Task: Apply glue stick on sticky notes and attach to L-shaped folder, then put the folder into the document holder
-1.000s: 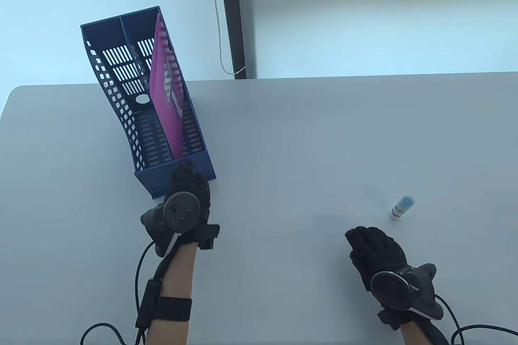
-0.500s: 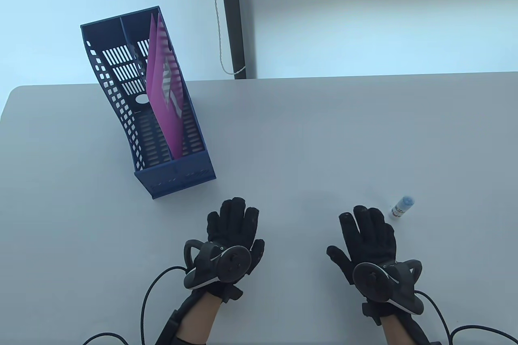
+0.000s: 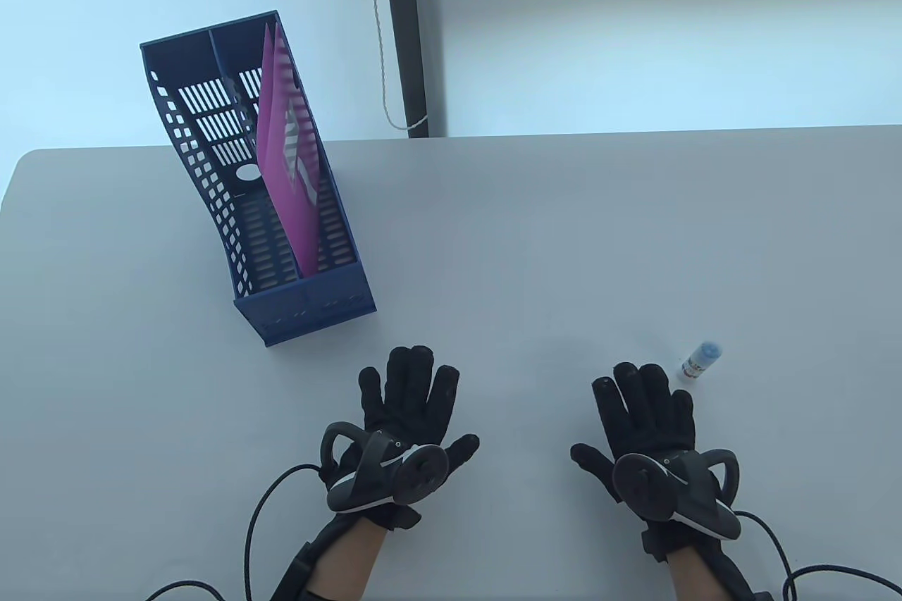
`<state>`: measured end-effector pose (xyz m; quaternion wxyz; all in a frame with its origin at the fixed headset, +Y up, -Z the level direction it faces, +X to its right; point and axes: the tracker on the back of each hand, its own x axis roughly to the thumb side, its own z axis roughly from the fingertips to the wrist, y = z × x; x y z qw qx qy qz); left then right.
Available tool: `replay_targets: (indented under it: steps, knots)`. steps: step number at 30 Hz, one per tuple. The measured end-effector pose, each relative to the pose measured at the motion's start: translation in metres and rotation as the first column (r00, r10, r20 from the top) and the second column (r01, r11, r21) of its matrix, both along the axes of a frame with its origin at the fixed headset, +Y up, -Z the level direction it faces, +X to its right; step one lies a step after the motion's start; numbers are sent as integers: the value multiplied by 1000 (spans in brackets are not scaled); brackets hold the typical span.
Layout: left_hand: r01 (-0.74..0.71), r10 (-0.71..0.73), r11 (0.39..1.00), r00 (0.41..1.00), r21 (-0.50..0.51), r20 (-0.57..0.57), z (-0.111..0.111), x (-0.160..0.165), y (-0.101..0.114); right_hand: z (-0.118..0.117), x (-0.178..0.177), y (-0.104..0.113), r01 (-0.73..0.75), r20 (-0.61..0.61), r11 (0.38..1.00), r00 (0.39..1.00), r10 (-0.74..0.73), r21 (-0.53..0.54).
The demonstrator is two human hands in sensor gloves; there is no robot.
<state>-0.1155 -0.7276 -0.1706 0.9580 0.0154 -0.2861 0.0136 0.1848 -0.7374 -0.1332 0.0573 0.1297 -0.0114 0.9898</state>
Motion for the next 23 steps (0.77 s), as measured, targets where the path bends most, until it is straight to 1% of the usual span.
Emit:
replay_targets:
  steps: [10, 23]
  knots:
    - [-3, 3, 1000, 1000, -14, -2, -1, 1, -2, 1, 0, 0, 5, -9, 1000, 1000, -5, 7]
    - [3, -4, 1000, 1000, -5, -14, -1, 0, -1, 2, -1, 0, 0, -9, 1000, 1000, 0, 6]
